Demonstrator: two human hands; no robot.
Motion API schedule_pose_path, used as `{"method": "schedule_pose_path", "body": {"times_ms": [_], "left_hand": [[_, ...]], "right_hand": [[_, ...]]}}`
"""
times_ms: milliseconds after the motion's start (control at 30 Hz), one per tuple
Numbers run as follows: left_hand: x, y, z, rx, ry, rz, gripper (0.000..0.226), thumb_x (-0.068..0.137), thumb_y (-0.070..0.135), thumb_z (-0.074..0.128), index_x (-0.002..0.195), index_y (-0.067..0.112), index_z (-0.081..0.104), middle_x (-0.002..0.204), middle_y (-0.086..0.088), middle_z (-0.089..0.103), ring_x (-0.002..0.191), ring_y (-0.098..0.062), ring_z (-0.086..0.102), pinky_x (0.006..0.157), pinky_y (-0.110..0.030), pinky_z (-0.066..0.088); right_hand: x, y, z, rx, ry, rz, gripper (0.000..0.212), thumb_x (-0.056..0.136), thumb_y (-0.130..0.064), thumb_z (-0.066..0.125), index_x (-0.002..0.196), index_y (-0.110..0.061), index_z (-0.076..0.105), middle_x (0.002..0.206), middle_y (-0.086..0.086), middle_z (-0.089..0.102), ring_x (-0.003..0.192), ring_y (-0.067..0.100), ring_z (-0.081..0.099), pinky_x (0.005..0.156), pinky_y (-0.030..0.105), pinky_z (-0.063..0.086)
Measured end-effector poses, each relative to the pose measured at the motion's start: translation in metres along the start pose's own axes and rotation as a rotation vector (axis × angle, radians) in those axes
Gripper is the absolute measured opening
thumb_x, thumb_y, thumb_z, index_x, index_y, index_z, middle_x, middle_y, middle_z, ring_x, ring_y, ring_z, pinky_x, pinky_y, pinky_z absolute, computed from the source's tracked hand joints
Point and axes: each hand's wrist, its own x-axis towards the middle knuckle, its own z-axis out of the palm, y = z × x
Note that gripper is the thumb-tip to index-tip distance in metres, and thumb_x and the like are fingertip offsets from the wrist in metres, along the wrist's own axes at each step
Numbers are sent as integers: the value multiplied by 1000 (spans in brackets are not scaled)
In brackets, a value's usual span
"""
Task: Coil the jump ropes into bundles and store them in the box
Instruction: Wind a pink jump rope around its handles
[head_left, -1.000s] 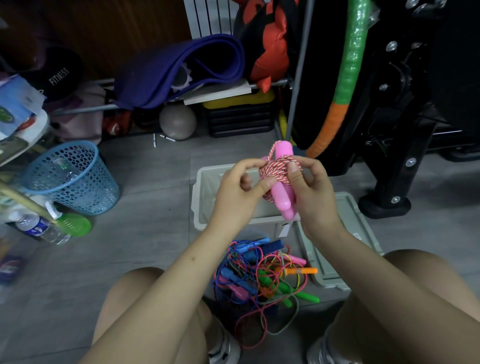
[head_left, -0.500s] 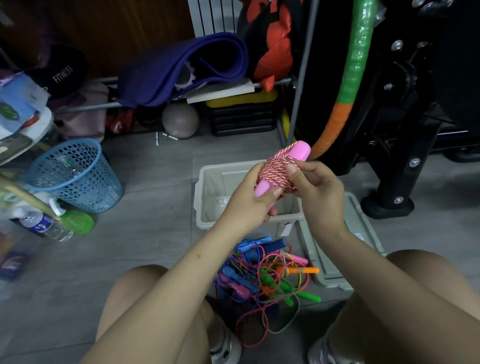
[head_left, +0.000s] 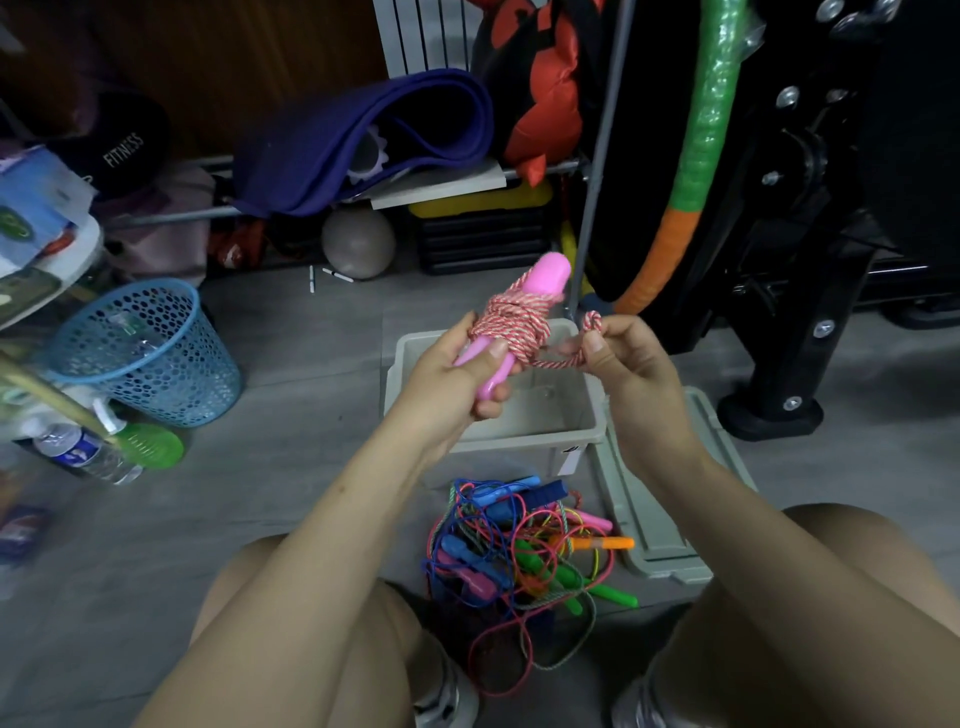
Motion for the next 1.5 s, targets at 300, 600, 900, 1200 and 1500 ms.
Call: {"method": "schedule_pose_path", "body": {"times_ms": [300, 600, 900, 1200, 1500], "left_hand": [[-7, 8, -9, 173, -59, 59, 27, 97, 5, 48, 123, 5, 51, 79, -10, 60, 46, -9, 44, 40, -15, 31], [0, -7, 3, 565, 107, 183, 63, 93, 11, 56, 149, 15, 28, 81, -4, 60, 59, -21, 51, 55, -26, 40], [-16, -24, 25, 1056, 13, 347, 65, 96, 20, 51, 151, 21, 16, 119, -16, 62, 104, -30, 58, 69, -17, 30], [-21, -24, 30, 903, -27, 407, 50, 94, 17, 51, 141, 28, 37, 73, 6, 55, 64, -15, 51, 64, -24, 42], [-22, -25, 34, 741, 28, 339, 46, 95, 19, 53, 139, 26, 41, 69, 9, 57, 55, -2, 55, 57, -12, 41]], "right_hand": [[7, -11, -12, -325, -77, -152, 9, 93, -21, 49, 85, -23, 52, 67, 1, 54, 65, 9, 46, 63, 25, 39], [0, -6, -10, -622, -59, -347, 12, 90, -23, 50, 88, -14, 57, 69, 3, 59, 68, 23, 54, 62, 39, 46], [-5, 3, -5, -589, 33, -304, 7, 85, -12, 61, 90, -13, 66, 75, -13, 62, 69, 5, 59, 65, 16, 47], [-5, 7, 3, -706, 221, -436, 11, 79, -17, 72, 88, -23, 74, 95, -10, 50, 95, 5, 35, 89, 6, 25], [-5, 10, 8, -742, 231, -286, 19, 87, -37, 58, 103, -45, 64, 117, -5, 33, 109, 18, 30, 98, 7, 12]]}}
